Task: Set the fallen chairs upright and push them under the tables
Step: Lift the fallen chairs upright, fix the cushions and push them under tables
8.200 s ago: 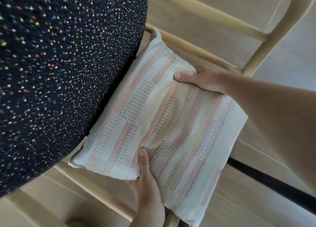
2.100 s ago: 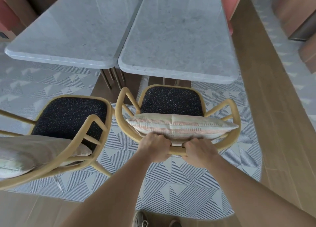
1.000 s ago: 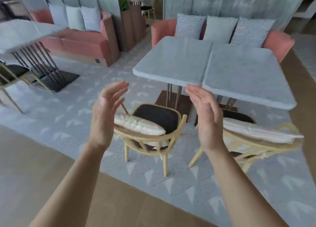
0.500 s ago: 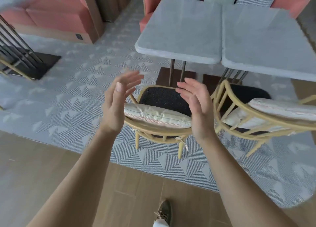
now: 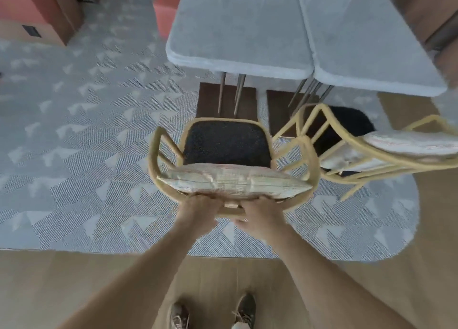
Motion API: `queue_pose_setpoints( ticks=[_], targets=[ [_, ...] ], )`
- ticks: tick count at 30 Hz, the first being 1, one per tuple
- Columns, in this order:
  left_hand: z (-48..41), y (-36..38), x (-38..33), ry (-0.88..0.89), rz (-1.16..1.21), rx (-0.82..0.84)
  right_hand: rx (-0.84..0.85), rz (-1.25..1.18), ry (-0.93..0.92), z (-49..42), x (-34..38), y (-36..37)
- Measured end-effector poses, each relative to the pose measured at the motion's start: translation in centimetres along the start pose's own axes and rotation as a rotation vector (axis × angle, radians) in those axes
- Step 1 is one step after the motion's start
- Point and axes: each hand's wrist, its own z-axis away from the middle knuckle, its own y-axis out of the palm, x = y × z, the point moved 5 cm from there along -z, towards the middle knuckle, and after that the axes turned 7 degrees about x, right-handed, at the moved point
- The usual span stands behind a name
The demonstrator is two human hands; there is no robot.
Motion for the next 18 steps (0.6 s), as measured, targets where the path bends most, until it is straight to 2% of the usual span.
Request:
queue_pose_setpoints(
  ticks=[3,8,18],
  targets=[
    [-1.9,0.4,0.7,0.008,-0.131,0.008,0.164,0.115,0.047,-1.9,-0.4,-0.1],
    [-4.8,-0.3,1.7,0.168,-0.196,0.023,0.127,0.131,-0.015,-4.2,-1.8,-1.1],
    [-12.8,-5.2,4.0,0.122,-0.173,0.036,0.112,0.129,-0.057,-10.8,-5.4,-6.9]
  ],
)
